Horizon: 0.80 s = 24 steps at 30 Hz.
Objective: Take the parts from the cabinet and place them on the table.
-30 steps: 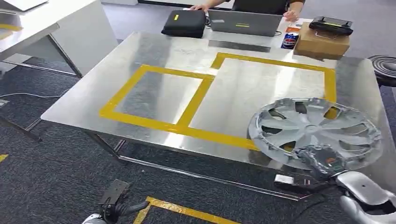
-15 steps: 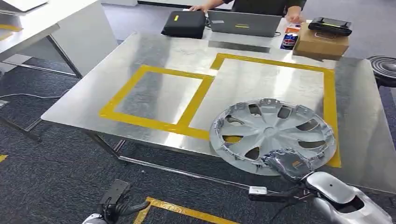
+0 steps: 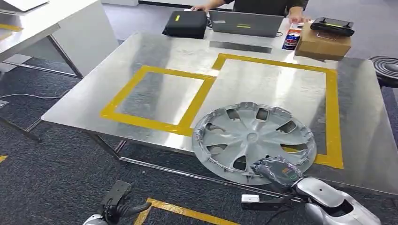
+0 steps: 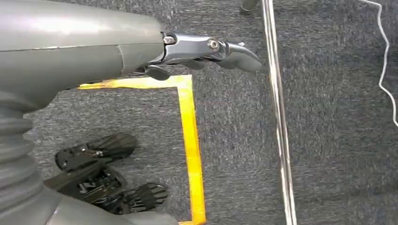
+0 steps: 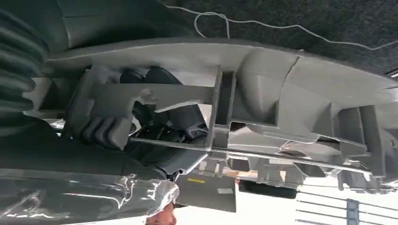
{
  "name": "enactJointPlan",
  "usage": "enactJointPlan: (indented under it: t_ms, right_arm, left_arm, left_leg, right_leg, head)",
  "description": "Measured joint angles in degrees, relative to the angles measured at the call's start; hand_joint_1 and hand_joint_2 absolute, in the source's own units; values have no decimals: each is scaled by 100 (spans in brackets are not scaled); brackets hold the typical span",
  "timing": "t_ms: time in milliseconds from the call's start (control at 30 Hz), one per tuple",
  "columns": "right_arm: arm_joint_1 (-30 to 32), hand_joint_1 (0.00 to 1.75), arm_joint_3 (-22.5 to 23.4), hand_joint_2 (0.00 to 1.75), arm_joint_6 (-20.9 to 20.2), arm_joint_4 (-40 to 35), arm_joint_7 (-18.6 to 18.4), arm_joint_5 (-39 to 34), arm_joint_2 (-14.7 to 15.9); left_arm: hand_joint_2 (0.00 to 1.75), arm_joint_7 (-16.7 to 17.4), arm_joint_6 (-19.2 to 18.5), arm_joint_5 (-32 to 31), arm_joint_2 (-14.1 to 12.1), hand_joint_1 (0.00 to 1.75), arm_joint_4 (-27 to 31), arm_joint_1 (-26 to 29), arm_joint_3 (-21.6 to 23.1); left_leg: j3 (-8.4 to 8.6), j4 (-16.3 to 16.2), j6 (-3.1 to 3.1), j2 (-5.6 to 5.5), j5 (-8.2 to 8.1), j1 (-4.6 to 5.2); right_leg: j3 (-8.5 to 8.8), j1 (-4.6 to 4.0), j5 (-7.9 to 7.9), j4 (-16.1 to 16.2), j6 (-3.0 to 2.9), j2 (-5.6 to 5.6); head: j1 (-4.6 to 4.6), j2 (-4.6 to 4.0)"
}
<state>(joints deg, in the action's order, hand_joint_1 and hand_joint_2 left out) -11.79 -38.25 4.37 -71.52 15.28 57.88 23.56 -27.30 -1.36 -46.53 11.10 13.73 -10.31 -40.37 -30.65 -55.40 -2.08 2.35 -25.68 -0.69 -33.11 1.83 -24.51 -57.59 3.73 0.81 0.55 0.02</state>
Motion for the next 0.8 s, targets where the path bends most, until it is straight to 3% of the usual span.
enactJointPlan:
  t_ms: [233,400,533,633,800]
  right_arm:
    - [208,175,202,175,24,-18,-726,-219,33]
    - [605,175,954,175,-238,-205,-804,-426,310]
    - [854,175,1527,175,-221,-243,-1082,-747,491]
    - [1017,175,2108,175,-245,-232,-961,-1054,710]
    - [1273,175,2733,175,-345,-367,-841,-1338,813]
  left_arm:
    - [175,-37,31,111,-2,0,0,29,-4]
    - [175,-90,22,179,-20,0,0,95,-9]
    - [175,-120,17,223,-37,0,0,103,-17]
    - [175,-155,17,234,-70,0,0,124,-26]
    - [175,-212,15,328,-96,0,0,141,-31]
  left_leg:
    - [-2,0,4,-13,0,1]
    - [-14,0,19,-29,7,2]
    - [-20,0,38,-34,8,3]
    - [-41,0,57,-40,15,12]
    - [-69,0,80,-52,28,18]
  right_leg:
    - [5,1,-4,3,2,-24]
    - [27,0,2,33,11,-50]
    - [36,3,7,50,19,-62]
    - [34,11,22,66,39,-65]
    - [28,17,31,85,52,-91]
  head:
    - [0,0]
    - [0,0]
    - [2,0]
    - [0,0]
    - [7,0]
